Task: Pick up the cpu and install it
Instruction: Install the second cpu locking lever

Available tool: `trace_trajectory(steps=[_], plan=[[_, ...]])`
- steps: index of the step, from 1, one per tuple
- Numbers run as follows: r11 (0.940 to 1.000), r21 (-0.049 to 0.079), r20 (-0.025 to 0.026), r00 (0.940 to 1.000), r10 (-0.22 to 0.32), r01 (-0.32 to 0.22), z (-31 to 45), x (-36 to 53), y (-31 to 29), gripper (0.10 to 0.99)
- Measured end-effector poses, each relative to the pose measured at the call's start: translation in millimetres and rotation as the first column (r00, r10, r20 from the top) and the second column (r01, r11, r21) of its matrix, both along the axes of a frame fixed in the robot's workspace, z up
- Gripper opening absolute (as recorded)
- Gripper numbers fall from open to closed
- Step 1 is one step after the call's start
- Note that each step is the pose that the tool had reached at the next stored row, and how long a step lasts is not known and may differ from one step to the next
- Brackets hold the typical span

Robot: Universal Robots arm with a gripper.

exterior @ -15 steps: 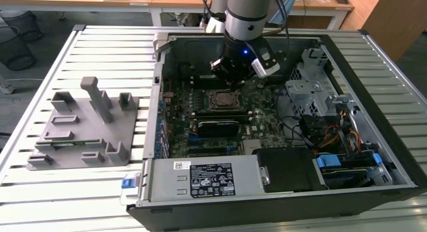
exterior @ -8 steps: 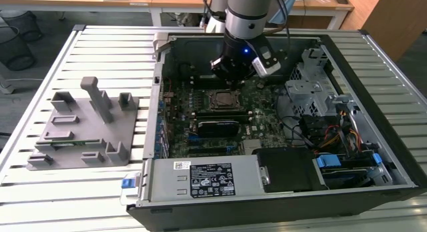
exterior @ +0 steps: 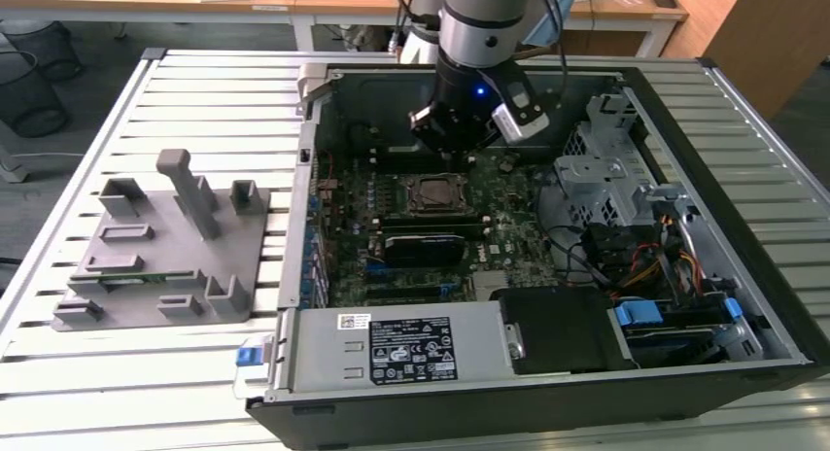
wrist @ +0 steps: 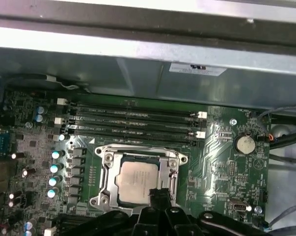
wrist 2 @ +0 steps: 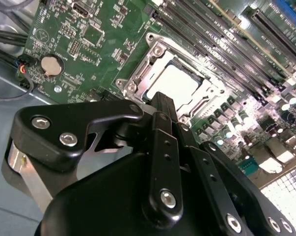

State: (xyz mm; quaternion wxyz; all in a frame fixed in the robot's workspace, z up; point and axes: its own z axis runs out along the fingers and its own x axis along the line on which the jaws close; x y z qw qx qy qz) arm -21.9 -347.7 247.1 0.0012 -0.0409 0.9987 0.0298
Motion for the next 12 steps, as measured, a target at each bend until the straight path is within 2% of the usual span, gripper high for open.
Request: trace_trajectory(steps=[5,10,12], plan=[[1.0,0.0,0.0,1.0,0.0,0.0,0.0,-0.1,-7.4,0.106],[1.0,0.0,0.0,1.0,0.0,0.0,0.0,0.0,-10.8,0.106],[1.0,0.0,0.0,1.0,0.0,0.0,0.0,0.0,-14.3,0.106]])
